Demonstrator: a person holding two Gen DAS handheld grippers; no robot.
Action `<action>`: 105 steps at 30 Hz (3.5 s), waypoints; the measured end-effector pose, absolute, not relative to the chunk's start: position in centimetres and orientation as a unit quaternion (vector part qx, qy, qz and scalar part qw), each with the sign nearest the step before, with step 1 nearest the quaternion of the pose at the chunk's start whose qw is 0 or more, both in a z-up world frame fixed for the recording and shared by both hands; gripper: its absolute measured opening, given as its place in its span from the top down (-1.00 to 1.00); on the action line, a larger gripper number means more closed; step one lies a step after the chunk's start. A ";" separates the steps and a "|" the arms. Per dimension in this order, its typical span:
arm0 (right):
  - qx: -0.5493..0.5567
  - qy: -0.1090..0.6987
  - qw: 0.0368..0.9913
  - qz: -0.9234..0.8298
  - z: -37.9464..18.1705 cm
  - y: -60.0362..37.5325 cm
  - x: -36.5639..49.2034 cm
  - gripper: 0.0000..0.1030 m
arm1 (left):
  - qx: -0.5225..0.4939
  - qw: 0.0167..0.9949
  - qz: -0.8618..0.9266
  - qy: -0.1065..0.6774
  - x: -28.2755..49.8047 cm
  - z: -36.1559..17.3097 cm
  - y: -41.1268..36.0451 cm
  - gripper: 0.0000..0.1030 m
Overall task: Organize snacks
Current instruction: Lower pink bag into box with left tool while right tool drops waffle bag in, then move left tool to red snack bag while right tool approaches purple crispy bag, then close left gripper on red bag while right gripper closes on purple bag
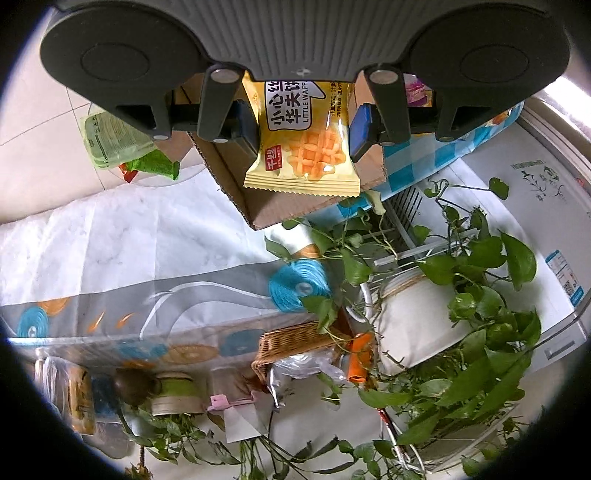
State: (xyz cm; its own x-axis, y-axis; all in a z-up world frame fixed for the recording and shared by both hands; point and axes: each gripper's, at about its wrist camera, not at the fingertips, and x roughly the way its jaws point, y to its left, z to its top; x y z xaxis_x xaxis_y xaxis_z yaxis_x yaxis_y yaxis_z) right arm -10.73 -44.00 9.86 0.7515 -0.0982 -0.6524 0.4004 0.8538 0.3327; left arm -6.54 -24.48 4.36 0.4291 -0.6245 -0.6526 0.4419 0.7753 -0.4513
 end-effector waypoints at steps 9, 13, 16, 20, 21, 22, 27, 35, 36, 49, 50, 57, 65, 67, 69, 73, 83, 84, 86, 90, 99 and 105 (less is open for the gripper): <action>0.260 0.325 0.896 -0.152 9.4 -44.8 -10.7 -0.32 | -0.104 0.838 -0.325 0.425 -6.5 4.2 -25.6 -0.43; 0.264 0.321 0.897 -0.148 9.5 -44.7 -10.6 -0.35 | -0.106 0.841 -0.324 0.421 -6.5 4.4 -24.5 -0.48; 0.267 0.315 0.900 -0.138 9.6 -44.5 -10.6 -0.38 | -0.107 0.843 -0.319 0.420 -6.3 4.5 -23.2 -0.51; 0.264 0.312 0.904 -0.122 9.8 -43.9 -10.1 -0.41 | -0.111 0.850 -0.302 0.418 -5.6 4.5 -20.7 -0.53; 0.263 0.312 0.905 -0.117 9.8 -43.6 -10.0 -0.41 | -0.113 0.851 -0.299 0.417 -5.4 4.5 -20.0 -0.53; 0.260 0.313 0.907 -0.111 9.9 -43.3 -9.8 -0.41 | -0.114 0.852 -0.294 0.418 -5.2 4.5 -19.3 -0.53; 0.241 0.314 0.915 -0.079 10.1 -41.6 -8.8 -0.42 | -0.118 0.861 -0.261 0.420 -4.0 4.4 -15.5 -0.60; 0.220 0.332 0.917 -0.017 9.8 -38.0 -6.6 -0.42 | -0.108 0.870 -0.208 0.435 -1.8 3.4 -10.0 -0.65; 0.220 0.337 0.915 -0.010 9.7 -37.5 -6.2 -0.42 | -0.106 0.870 -0.202 0.437 -1.6 3.3 -9.5 -0.65; 0.260 0.411 0.873 0.023 6.3 -33.4 -1.8 -0.53 | -0.116 0.859 -0.147 0.477 2.4 0.5 -4.9 -0.73; 0.269 0.416 0.868 0.023 5.9 -33.3 -1.5 -0.53 | -0.119 0.858 -0.143 0.479 2.8 0.1 -4.8 -0.73; 0.265 0.440 0.858 -0.006 4.1 -32.0 0.8 -0.61 | -0.124 0.856 -0.119 0.488 4.8 -1.4 -5.3 -0.73; 0.214 0.470 0.855 -0.043 2.5 -29.6 3.3 -0.64 | -0.110 0.858 -0.101 0.491 6.2 -2.5 -6.4 -0.80; 0.196 0.480 0.853 -0.063 1.9 -29.1 4.0 -0.65 | -0.110 0.860 -0.094 0.489 6.4 -2.7 -6.5 -0.81; 0.183 0.488 0.850 -0.080 1.3 -28.7 4.5 -0.65 | -0.106 0.862 -0.087 0.488 6.6 -2.8 -6.7 -0.83; 0.175 0.501 0.842 -0.103 0.2 -28.5 5.2 -0.65 | -0.082 0.866 -0.086 0.485 6.6 -3.0 -7.3 -0.84; 0.119 0.512 0.847 -0.083 -0.2 -26.7 5.3 -0.58 | -0.042 0.863 -0.074 0.499 5.9 -3.3 -6.1 -0.86; 0.121 0.514 0.846 -0.073 -0.2 -26.5 5.2 -0.58 | -0.040 0.861 -0.072 0.502 5.9 -3.5 -5.8 -0.86; 0.129 0.515 0.846 -0.053 -0.1 -26.1 5.0 -0.58 | -0.039 0.858 -0.067 0.507 5.8 -3.7 -4.9 -0.86; 0.164 0.520 0.838 0.002 0.3 -25.9 4.6 -0.57 | -0.049 0.856 -0.070 0.510 5.4 -3.6 -3.0 -0.86; 0.137 0.512 0.848 0.008 1.7 -26.3 4.2 -0.63 | -0.074 0.854 -0.108 0.504 4.8 -3.0 -0.4 -0.86; 0.088 0.530 0.843 0.029 0.7 -25.7 4.5 -0.76 | -0.059 0.845 -0.124 0.517 4.6 -3.8 -1.4 -0.86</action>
State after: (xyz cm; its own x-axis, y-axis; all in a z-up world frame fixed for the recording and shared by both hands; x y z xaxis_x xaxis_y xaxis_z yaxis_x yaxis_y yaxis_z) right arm 4.50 -25.70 0.71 0.4356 0.1421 -0.8889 0.0441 0.9829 0.1787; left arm 4.64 -1.39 -3.77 0.4348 -0.2710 -0.8588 0.1491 0.9621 -0.2282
